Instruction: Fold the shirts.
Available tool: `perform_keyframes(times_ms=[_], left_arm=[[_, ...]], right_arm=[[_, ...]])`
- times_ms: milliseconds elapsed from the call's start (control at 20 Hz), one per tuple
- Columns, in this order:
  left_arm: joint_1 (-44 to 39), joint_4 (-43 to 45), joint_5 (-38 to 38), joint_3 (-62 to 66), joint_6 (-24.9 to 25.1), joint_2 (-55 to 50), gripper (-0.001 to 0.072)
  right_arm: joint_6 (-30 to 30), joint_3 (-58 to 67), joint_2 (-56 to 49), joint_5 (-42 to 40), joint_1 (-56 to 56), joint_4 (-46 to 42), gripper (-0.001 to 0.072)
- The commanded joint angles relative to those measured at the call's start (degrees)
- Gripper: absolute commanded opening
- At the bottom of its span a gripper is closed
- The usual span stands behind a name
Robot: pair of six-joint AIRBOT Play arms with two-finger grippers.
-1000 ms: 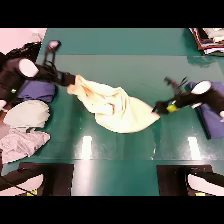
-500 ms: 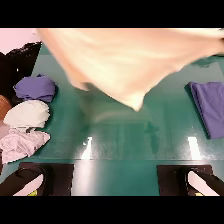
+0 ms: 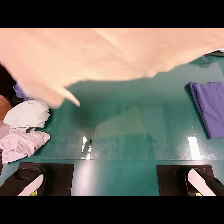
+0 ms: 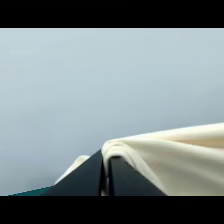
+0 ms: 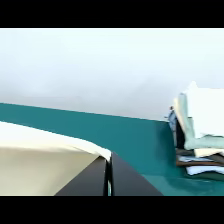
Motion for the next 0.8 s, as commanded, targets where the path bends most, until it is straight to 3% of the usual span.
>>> perform_keyframes(times_ms=[0,200,350,550,750], left_arm=[[0.04,-7.80,-7.17,2.19,0.00,0.44,0.0024],[0.04,-7.37,-15.76,-10.64,0.00,-2.49,0.0024],[0.04,-7.96,-16.96,-25.14,-0.04,-8.07,0.0024],[0.07,-8.28,-6.71,-40.54,0.02,-19.17,0.0024],[0.07,-8.26,8.46,-41.00,0.44,-32.41,0.0024]], right_arm=[[0.07,2.38,-0.90,3.89,-3.23,-0.28,0.0016],[0.07,-6.84,-4.55,4.46,1.86,-0.42,0.0016],[1.11,-12.94,-12.02,4.90,8.68,-4.52,0.0016],[2.23,-18.25,-25.88,3.74,14.84,-12.44,0.0016],[3.39,-15.74,-37.83,-3.89,16.85,-12.26,0.0016]])
